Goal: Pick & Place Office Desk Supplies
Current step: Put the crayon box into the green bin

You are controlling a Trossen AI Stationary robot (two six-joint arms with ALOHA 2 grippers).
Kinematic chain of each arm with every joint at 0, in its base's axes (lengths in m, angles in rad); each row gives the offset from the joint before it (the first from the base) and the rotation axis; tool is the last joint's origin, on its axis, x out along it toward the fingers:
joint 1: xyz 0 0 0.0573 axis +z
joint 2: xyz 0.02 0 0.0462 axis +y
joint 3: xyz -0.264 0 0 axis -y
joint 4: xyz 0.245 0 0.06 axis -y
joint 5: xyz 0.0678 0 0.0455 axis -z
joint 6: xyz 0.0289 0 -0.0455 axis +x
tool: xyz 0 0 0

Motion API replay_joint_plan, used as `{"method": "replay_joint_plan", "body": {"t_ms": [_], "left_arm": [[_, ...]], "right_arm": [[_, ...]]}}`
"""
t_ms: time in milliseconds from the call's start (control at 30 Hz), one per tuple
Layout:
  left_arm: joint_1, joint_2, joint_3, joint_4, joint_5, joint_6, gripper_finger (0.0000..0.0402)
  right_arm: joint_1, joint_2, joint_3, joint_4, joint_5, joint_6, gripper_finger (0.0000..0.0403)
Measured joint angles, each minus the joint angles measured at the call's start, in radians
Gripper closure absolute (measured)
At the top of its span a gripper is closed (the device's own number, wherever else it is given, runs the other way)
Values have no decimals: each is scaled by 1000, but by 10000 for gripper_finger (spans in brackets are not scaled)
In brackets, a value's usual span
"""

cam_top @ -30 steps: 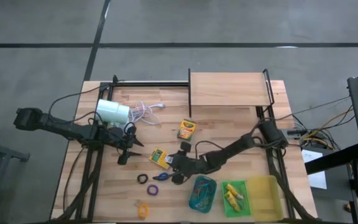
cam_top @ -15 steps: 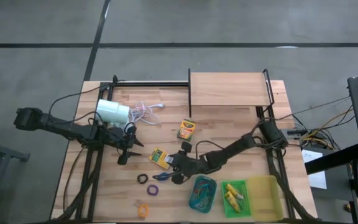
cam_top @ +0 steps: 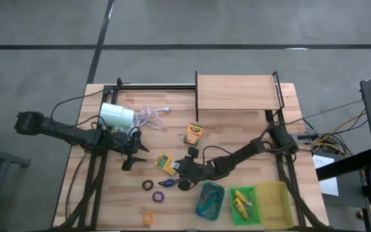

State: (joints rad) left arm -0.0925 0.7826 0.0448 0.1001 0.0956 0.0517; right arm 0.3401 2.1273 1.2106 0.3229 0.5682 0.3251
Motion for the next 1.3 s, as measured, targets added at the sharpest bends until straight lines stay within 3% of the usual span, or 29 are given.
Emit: {"method": "replay_joint_plan", "body": {"t_ms": [133,367,633,1300], "left_arm": [[0,0,0,8,-13,-53,185],[0,0,0,79,-10,-482,185],[0,0,0,95,-23,-673,185],[0,1,1,100,-52,-678,185]], "right_arm": [[0,0,0,0,0,-3,267],[0,0,0,0,0,-3,271],[2,2,-9,-6,-56,-3,280],[-12,42,-21,-4,-75,4,289]]}}
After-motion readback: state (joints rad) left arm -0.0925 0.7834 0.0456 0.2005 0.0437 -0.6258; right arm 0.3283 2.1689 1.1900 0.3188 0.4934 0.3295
